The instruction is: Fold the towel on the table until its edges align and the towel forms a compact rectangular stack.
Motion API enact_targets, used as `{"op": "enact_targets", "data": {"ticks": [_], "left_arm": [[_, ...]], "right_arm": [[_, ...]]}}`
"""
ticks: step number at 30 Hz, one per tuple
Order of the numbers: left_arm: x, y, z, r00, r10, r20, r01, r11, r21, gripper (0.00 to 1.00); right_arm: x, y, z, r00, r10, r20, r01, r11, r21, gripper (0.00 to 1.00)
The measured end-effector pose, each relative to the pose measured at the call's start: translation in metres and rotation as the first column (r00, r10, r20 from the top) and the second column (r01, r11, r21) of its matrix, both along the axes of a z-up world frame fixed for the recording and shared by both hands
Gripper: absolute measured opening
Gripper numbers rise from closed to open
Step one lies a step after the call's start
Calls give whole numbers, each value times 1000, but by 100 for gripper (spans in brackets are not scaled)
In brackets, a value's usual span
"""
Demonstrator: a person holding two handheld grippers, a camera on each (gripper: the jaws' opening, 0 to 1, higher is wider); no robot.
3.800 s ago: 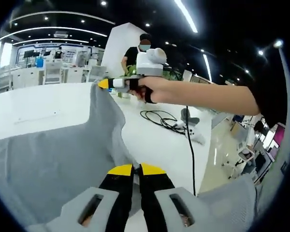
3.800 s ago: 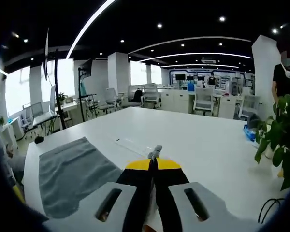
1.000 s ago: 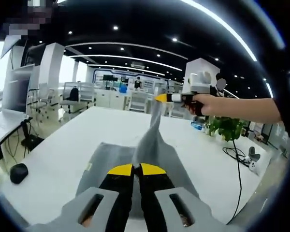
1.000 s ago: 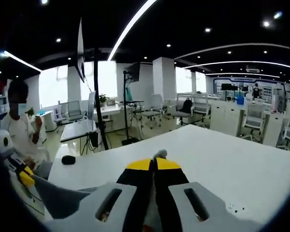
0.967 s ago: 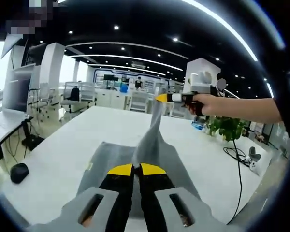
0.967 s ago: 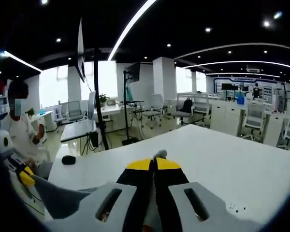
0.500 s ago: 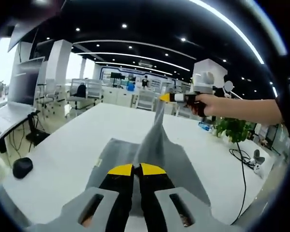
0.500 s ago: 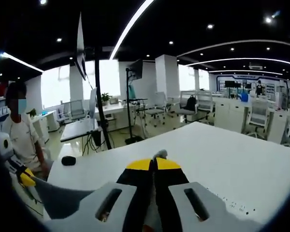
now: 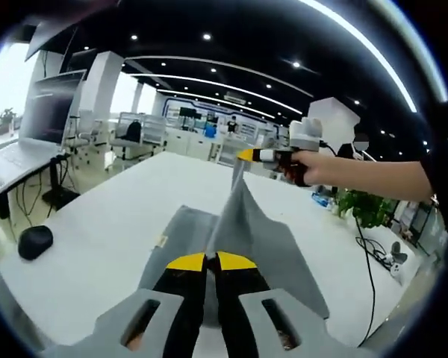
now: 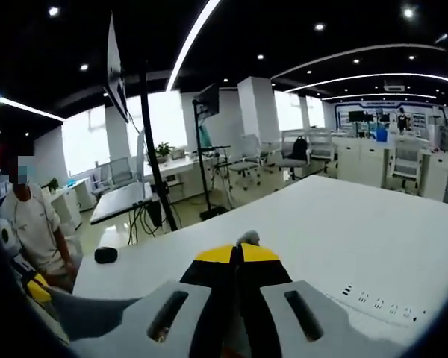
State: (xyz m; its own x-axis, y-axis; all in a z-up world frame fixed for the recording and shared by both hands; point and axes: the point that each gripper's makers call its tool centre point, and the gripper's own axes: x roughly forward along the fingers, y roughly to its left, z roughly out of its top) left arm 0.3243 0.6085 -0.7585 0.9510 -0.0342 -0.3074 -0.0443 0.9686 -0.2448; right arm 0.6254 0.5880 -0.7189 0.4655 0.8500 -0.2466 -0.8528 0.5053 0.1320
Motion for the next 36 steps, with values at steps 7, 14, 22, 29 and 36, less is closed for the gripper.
{"op": "enact_targets", "data": {"ticks": [7, 14, 22, 29, 36], "left_arm": [[1, 17, -10, 1000, 24, -8, -25, 999, -23, 4], [5, 29, -35, 998, 55, -17, -56, 996, -65, 4], [5, 48, -71, 991, 118, -69, -125, 985, -116, 4], [2, 60, -104, 979, 175, -105, -190, 969, -155, 4], [2, 64, -127, 971, 192, -144, -213, 966, -148, 4]], "right_arm": [[2, 21, -18, 1000, 9, -22, -9, 1000, -9, 0], [5, 44, -51, 999, 12, -44, -14, 999, -53, 0], [6, 67, -93, 998, 36, -56, -43, 991, -124, 0], [0, 82, -122, 998, 62, 15, -57, 975, -214, 0], [3, 94, -147, 998, 59, 19, -53, 967, -250, 0]]}}
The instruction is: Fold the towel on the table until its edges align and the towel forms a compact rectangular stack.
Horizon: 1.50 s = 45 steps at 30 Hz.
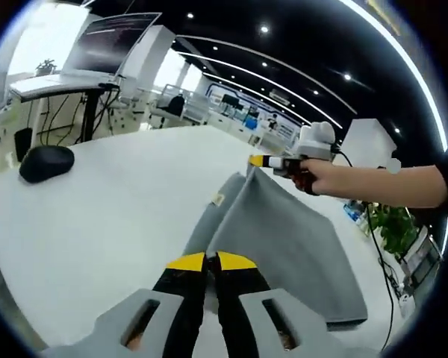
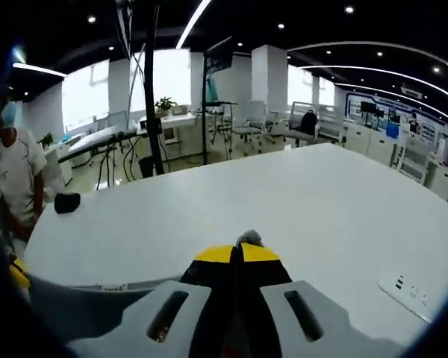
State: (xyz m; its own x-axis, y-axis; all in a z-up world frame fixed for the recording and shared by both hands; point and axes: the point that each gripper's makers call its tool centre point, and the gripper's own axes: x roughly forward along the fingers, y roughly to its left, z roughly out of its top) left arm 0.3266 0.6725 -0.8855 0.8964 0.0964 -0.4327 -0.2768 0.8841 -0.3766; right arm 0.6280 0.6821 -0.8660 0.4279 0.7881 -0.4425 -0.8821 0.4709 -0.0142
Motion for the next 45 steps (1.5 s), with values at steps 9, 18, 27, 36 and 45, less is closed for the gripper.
{"op": "enact_targets", "data": {"ticks": [9, 18, 27, 36, 45], "left_arm": [[1, 4, -21, 999, -8, -49, 9, 1000, 20, 5], [-2, 16, -14, 999, 3, -43, -1, 999, 52, 16], [4, 18, 1, 995, -79, -61, 88, 984, 153, 18], [10, -2, 14, 988, -141, -67, 150, 976, 157, 20], [19, -40, 24, 960, -270, -74, 278, 948, 157, 29]], "right_arm": [[1, 5, -25, 1000, 8, 10, -8, 1000, -30, 0], [-1, 11, -23, 999, 24, -22, -24, 1000, 20, 12], [-6, -2, -11, 996, 90, -29, -90, 996, 17, 24], [1, -27, -6, 993, 117, -17, -117, 992, -36, 27], [-25, -48, 6, 971, 221, -91, -225, 973, -44, 36]]}}
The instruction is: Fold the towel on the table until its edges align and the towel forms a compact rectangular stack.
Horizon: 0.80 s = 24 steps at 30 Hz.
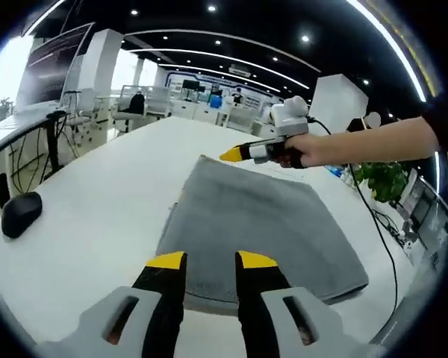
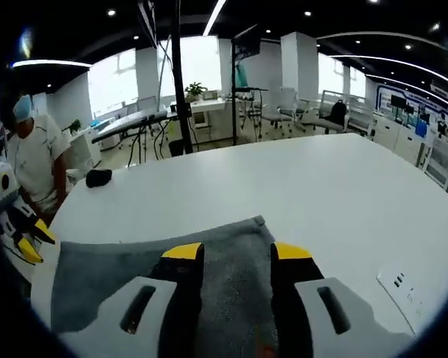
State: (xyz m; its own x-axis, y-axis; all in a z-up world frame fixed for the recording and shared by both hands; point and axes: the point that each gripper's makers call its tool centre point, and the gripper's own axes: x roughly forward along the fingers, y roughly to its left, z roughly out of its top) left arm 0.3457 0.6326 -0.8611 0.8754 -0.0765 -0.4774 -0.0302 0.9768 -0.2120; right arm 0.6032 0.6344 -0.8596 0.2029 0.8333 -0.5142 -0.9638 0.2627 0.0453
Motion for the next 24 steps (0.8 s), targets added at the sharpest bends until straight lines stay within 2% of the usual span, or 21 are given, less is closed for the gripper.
{"op": "enact_targets", "data": {"ticks": [2, 4, 10, 16, 21, 22, 24], "left_arm": [[1, -11, 4, 999, -39, 2, 39, 999, 6, 30], [2, -16, 9, 999, -42, 10, 42, 999, 15, 30], [4, -42, 11, 995, -103, 8, 103, 995, 10, 31], [7, -68, 22, 987, -162, 8, 161, 987, 18, 32], [9, -89, 30, 973, -229, 16, 229, 973, 26, 30], [9, -96, 33, 969, -245, 18, 244, 969, 26, 30], [10, -107, 34, 961, -278, 13, 277, 960, 33, 31]], "right_arm": [[-2, -11, 0, 1000, 5, -8, -5, 1000, -18, 36], [-4, -23, 1, 1000, 4, -24, -5, 1000, -29, 36], [5, -51, 13, 1000, -22, -18, 21, 999, -39, 36], [9, -74, 14, 999, -45, -8, 44, 998, -51, 36], [12, -91, 17, 998, -62, 1, 62, 997, -54, 36], [13, -100, 17, 998, -59, 32, 61, 996, -68, 35], [12, -110, 18, 997, -57, 44, 60, 995, -77, 35]]}}
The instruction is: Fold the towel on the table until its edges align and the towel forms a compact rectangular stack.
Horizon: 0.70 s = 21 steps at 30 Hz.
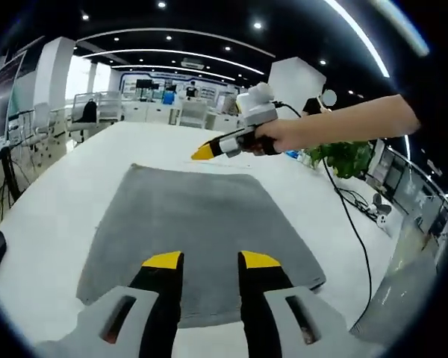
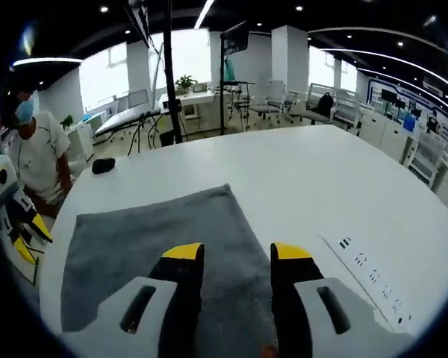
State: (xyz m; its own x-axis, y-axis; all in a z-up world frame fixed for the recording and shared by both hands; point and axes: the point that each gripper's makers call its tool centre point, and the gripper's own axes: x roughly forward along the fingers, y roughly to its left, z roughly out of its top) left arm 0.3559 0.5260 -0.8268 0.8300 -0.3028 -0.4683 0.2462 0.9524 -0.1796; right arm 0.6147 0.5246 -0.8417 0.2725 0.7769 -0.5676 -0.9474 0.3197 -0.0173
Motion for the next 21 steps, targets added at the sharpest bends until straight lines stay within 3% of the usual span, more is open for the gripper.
{"op": "enact_targets", "data": {"ticks": [6, 21], "left_arm": [[5, -26, 4, 998, -65, 27, 64, 998, 3, 31], [11, -87, -1, 981, -194, -8, 194, 981, -1, 40]], "right_arm": [[5, -30, -1, 999, -38, -9, 38, 999, -18, 36], [16, -89, -14, 991, -126, -38, 125, 991, -36, 36]]}}
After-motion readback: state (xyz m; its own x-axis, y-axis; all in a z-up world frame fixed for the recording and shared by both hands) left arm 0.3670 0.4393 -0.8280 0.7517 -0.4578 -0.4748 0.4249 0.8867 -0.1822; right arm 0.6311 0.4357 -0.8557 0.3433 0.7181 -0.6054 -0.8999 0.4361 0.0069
